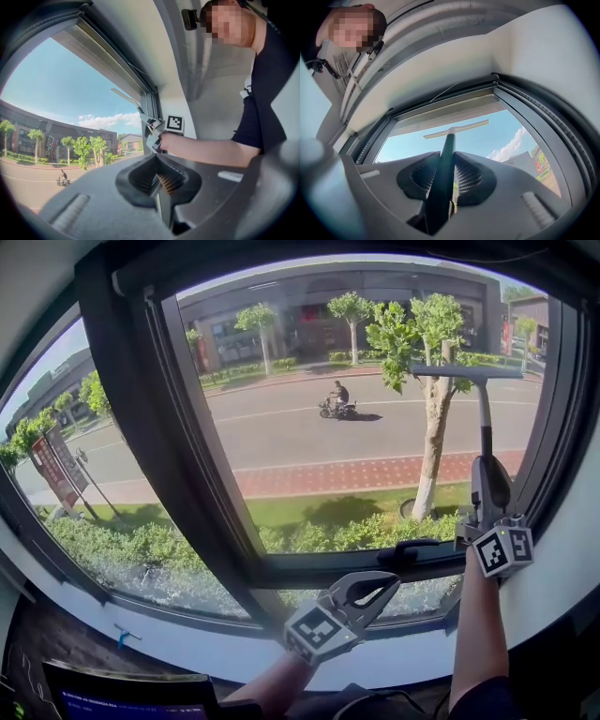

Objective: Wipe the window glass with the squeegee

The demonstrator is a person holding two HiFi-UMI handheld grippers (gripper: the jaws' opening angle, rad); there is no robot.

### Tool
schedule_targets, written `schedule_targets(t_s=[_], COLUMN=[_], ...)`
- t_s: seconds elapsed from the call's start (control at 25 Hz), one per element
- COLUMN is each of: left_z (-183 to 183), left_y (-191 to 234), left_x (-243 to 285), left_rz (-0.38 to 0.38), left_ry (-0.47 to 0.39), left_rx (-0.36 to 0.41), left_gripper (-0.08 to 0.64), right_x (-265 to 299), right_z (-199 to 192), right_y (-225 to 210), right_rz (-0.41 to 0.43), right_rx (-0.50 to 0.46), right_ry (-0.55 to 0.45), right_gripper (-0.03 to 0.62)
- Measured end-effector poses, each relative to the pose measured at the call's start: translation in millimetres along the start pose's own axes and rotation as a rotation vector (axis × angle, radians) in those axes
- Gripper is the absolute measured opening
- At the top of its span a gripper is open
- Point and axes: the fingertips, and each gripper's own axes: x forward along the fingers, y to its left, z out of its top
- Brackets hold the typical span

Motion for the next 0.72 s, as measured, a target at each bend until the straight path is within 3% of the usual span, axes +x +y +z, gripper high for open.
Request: schedule_targets(t_s=[0.72], left_z=[-11.5], left_y=[4.3], left_x=[3.3], left_rz=[0.002], left_ry=[0.015], left_rx=[-0.015], left_gripper=[0.003], right_x=[-52.4], right_z=[-50.6], right_y=[-2.4], right_rz=[-0.025], right_rx=[0.042], right_ry=[0.09], right_gripper=[0.098])
